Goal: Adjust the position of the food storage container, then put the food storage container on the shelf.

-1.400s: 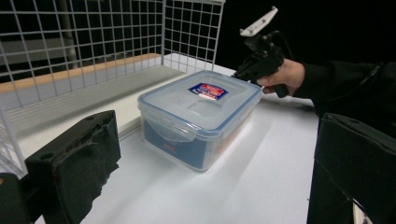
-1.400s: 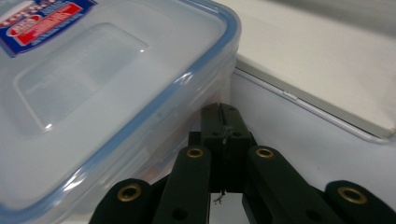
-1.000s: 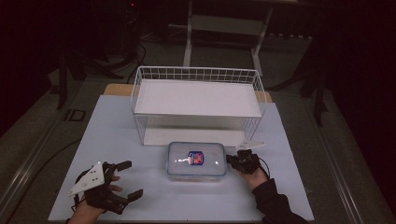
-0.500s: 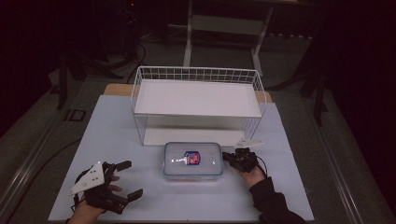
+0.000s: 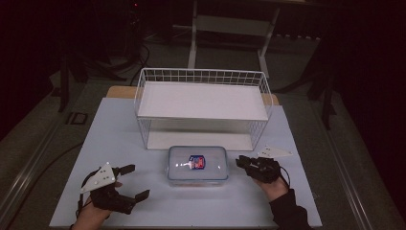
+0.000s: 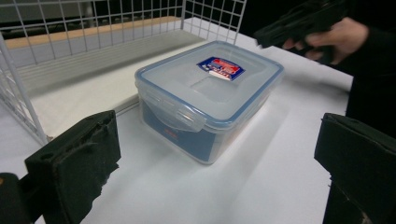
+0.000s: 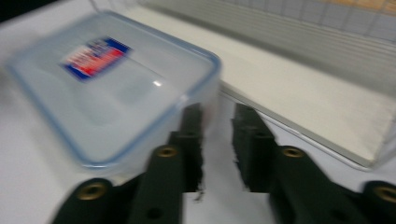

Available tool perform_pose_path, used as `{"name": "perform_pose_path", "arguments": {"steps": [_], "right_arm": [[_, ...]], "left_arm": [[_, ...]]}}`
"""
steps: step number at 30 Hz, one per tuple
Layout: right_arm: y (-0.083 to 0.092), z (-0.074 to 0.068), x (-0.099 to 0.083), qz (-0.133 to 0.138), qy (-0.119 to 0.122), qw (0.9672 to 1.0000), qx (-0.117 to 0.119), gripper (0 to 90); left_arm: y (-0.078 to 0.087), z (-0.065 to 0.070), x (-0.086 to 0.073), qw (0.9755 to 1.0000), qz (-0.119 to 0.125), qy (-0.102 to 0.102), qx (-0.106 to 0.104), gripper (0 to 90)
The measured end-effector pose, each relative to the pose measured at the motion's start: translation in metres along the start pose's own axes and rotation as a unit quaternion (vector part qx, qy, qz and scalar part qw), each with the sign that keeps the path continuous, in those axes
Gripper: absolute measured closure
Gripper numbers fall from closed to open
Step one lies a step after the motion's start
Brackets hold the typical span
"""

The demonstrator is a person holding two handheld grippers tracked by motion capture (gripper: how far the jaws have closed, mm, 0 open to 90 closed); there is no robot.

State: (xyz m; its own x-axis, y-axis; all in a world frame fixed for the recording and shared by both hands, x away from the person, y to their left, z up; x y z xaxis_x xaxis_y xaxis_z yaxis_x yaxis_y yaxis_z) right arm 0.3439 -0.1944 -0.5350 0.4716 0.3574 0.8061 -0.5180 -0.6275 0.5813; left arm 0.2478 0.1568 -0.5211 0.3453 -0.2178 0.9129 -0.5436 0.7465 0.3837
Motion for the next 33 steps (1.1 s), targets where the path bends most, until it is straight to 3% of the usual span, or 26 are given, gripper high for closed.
{"name": "perform_pose_path", "arguments": {"steps": [1,2,3,7,10,14,17,18,21,23,24,25,27,29,30,32,33], "right_arm": [[0.003,-0.003,0.001,0.005,-0.002,1.0000,0.008,67.5],[0.009,-0.008,0.003,0.014,-0.004,0.9998,0.012,57.4],[0.009,-0.008,0.003,0.014,-0.004,0.9998,0.012,57.4],[0.019,-0.022,0.010,0.038,-0.001,0.9988,0.031,28.4],[0.027,-0.032,0.014,0.052,0.012,0.9977,0.042,13.4],[0.038,-0.040,0.022,0.075,0.012,0.9955,0.056,11.7],[0.046,-0.042,0.027,0.092,0.033,0.9949,0.027,12.1],[0.053,-0.044,0.031,0.114,0.033,0.9925,0.030,13.5],[0.058,-0.044,0.033,0.134,0.044,0.9898,0.020,14.3],[0.060,-0.044,0.034,0.137,0.045,0.9893,0.017,14.3],[0.060,-0.044,0.034,0.137,0.045,0.9893,0.017,15.3],[0.065,-0.047,0.037,0.156,0.068,0.9853,0.017,17.8],[0.070,-0.052,0.039,0.166,0.074,0.9833,0.011,19.6],[0.072,-0.052,0.040,0.167,0.074,0.9832,0.003,19.4],[0.073,-0.052,0.040,0.160,0.078,0.9838,-0.020,18.6],[0.071,-0.051,0.036,0.134,0.069,0.9878,-0.039,18.0],[0.071,-0.051,0.036,0.134,0.069,0.9878,-0.039,18.0]], "left_arm": [[-0.002,0.000,0.002,1.0000,-0.004,0.005,0.005,0.3],[-0.003,0.001,0.003,0.9999,-0.008,0.009,0.008,0.3],[-0.003,0.001,0.003,0.9999,-0.008,0.009,0.008,0.3],[-0.006,0.009,0.014,0.9997,-0.011,0.021,0.002,0.3],[-0.009,0.016,0.023,0.9993,-0.020,0.029,-0.012,0.3],[-0.013,0.021,0.035,0.9987,-0.025,0.034,-0.026,0.3],[-0.015,0.018,0.044,0.9989,-0.026,0.033,-0.020,0.3],[-0.016,0.017,0.048,0.9989,-0.025,0.034,-0.017,0.3],[-0.019,0.012,0.058,0.9989,-0.023,0.037,-0.015,0.3],[-0.019,0.012,0.058,0.9989,-0.023,0.037,-0.015,0.3],[-0.025,0.006,0.066,0.9986,-0.020,0.047,-0.014,0.3],[-0.028,0.004,0.068,0.9984,-0.021,0.050,-0.016,0.3],[-0.033,0.000,0.072,0.9983,-0.023,0.052,-0.009,0.3],[-0.040,-0.003,0.074,0.9978,-0.026,0.059,-0.012,0.3],[-0.044,-0.005,0.074,0.9975,-0.031,0.062,-0.010,0.3],[-0.051,-0.010,0.074,0.9967,-0.035,0.073,-0.007,0.3],[-0.055,-0.013,0.072,0.9956,-0.041,0.083,-0.008,0.3]]}}
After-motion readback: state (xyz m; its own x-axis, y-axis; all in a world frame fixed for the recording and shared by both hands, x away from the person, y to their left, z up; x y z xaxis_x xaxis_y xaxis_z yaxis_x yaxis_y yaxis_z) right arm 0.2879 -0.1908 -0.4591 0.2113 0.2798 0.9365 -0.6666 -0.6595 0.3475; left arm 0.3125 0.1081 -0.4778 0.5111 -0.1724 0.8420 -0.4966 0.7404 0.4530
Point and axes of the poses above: each handheld gripper's, and its own axes: y roughly backward along the jaws, x roughly out of its top, z roughly to its right, the point moved 8 cm from there along -y, roughly forward along the jaws, and after that the axes turned 3 degrees about -z, right-handed, at the moved point
